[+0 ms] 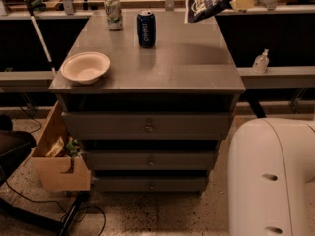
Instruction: Move blue chip bag near paper bowl
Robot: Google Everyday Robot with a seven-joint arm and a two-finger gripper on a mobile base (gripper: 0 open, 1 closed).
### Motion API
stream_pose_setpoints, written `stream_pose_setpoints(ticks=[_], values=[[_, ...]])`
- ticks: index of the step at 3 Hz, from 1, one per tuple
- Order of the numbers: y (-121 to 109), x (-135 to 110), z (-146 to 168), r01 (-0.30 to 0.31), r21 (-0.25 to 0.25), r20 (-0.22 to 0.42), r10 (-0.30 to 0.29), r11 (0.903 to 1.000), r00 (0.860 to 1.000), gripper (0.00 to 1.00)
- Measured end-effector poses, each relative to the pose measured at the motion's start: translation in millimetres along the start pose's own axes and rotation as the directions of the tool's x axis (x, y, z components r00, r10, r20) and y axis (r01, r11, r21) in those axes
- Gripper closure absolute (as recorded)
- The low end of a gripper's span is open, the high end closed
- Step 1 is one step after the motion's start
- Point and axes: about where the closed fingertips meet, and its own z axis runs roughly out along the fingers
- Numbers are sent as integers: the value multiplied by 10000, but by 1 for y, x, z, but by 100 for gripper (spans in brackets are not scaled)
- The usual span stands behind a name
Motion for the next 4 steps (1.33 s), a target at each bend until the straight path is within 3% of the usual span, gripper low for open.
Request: stream_pose_setpoints(ticks=[1, 2, 3, 4], values=[[5, -8, -49, -36, -43, 339, 37, 10000, 9994, 100], [30, 18, -64, -474, -392, 67, 477, 9981, 9988, 100], [29, 15, -58, -495, -350, 156, 501, 9982, 9986, 100], [46, 2, -54, -300, -387, 458, 317, 9988, 9984, 100]])
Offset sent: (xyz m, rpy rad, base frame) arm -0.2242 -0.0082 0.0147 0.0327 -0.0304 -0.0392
